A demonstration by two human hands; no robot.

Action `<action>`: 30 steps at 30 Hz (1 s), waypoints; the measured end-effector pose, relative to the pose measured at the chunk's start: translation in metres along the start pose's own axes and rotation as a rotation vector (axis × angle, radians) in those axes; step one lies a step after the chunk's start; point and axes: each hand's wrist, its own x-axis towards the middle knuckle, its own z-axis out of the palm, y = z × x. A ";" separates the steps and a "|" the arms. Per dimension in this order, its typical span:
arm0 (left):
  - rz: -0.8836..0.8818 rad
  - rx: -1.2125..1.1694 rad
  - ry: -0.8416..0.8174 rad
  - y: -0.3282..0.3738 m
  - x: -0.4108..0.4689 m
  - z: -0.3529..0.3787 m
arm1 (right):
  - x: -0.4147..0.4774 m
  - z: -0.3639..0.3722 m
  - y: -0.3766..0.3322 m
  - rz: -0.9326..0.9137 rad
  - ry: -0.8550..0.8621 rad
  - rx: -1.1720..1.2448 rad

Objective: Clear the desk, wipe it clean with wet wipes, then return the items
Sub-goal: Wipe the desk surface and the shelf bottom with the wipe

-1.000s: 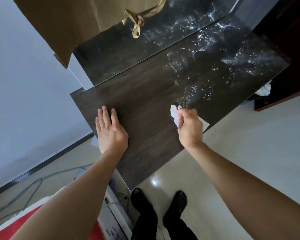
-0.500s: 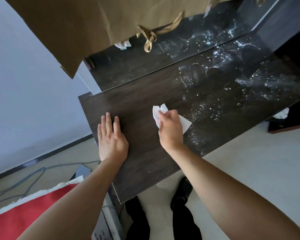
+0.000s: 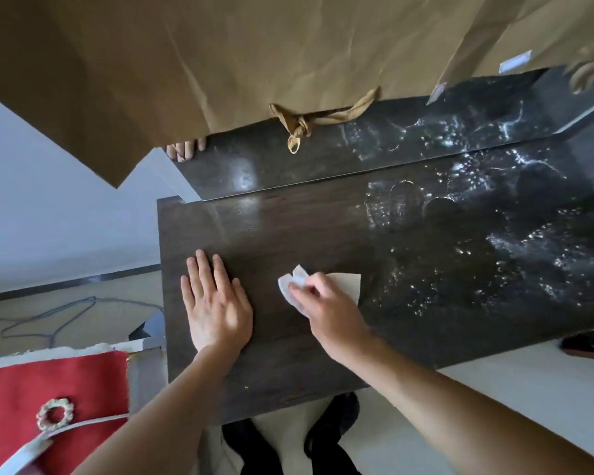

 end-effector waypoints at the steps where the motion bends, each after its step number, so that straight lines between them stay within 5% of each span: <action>1: -0.003 0.001 0.001 0.000 0.000 0.000 | -0.009 -0.005 0.008 -0.057 -0.031 0.024; 4: -0.001 -0.001 0.020 0.000 0.000 0.000 | 0.028 -0.039 0.055 0.000 0.125 -0.054; 8: 0.009 0.004 0.042 0.001 0.000 0.000 | 0.122 -0.079 0.109 0.487 0.337 -0.211; 10: 0.011 0.009 0.050 0.001 0.001 0.001 | 0.140 -0.074 0.095 0.559 0.358 -0.221; 16: 0.019 0.011 0.043 0.002 0.001 -0.003 | 0.034 -0.021 0.040 -0.180 -0.038 -0.065; 18: 0.022 0.005 0.047 0.001 0.000 -0.003 | 0.043 -0.038 0.066 -0.180 -0.002 -0.065; 22: 0.026 0.018 0.048 0.001 0.001 0.000 | 0.117 -0.077 0.110 0.293 0.255 -0.232; 24: 0.026 0.021 0.050 0.000 0.002 0.000 | 0.131 -0.072 0.088 0.385 0.278 -0.181; 28: 0.034 0.013 0.046 0.000 0.001 -0.001 | 0.061 -0.026 0.032 -0.105 -0.016 -0.016; 30: 0.033 0.007 0.044 0.000 0.001 -0.001 | 0.016 -0.030 0.033 -0.208 -0.119 0.056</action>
